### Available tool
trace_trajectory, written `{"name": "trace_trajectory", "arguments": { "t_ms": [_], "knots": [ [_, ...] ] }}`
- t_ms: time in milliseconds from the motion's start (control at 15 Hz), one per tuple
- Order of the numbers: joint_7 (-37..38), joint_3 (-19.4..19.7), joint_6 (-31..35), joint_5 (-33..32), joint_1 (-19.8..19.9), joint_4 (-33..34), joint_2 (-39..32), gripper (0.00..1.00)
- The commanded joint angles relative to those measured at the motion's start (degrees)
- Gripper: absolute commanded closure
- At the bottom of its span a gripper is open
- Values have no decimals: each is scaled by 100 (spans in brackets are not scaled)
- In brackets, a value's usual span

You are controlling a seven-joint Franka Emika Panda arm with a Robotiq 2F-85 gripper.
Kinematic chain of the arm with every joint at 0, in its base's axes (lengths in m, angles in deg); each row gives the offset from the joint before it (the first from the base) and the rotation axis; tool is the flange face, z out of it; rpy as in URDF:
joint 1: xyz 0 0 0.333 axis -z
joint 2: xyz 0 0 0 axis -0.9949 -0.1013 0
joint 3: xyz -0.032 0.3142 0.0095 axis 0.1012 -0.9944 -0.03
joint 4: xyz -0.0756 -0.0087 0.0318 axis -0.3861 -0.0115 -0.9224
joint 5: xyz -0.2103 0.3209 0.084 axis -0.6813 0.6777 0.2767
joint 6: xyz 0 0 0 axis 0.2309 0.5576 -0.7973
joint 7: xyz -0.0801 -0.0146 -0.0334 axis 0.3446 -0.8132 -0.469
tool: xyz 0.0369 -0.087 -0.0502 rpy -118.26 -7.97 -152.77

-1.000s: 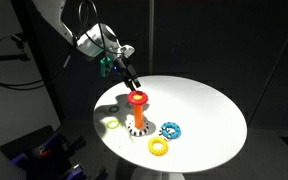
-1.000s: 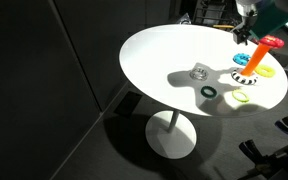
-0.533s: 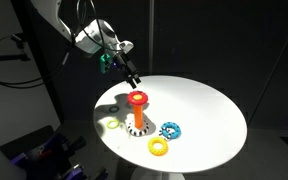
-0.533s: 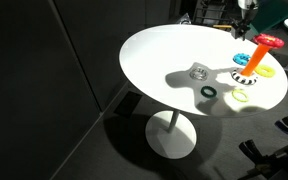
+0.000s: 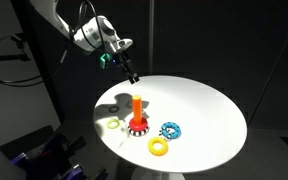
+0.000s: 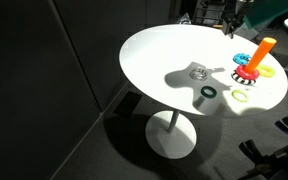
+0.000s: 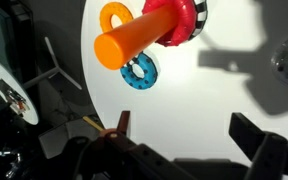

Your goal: Pick up the red ring and put it on the ring holder

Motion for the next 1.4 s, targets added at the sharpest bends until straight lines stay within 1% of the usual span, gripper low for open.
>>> {"name": "trace_trajectory", "arguments": {
  "t_ms": [0,267,400,533,933,1133,1333],
  "knots": [
    [-151,-25,537,461,113,-244,166,0],
    [-440,-14,1154,1150,155,-429,191,0],
    [-782,-19,1349,1558,152,-505,218,0],
    [-1296,-32,1456,2087,152,-559,256,0],
    [-3137,-67,1186,3798,175,-558,385,0],
    [-3745,-59,980,4357,176,-516,424,0],
    [-4015,-37,782,4573,173,-490,450,0]
  ]
}}
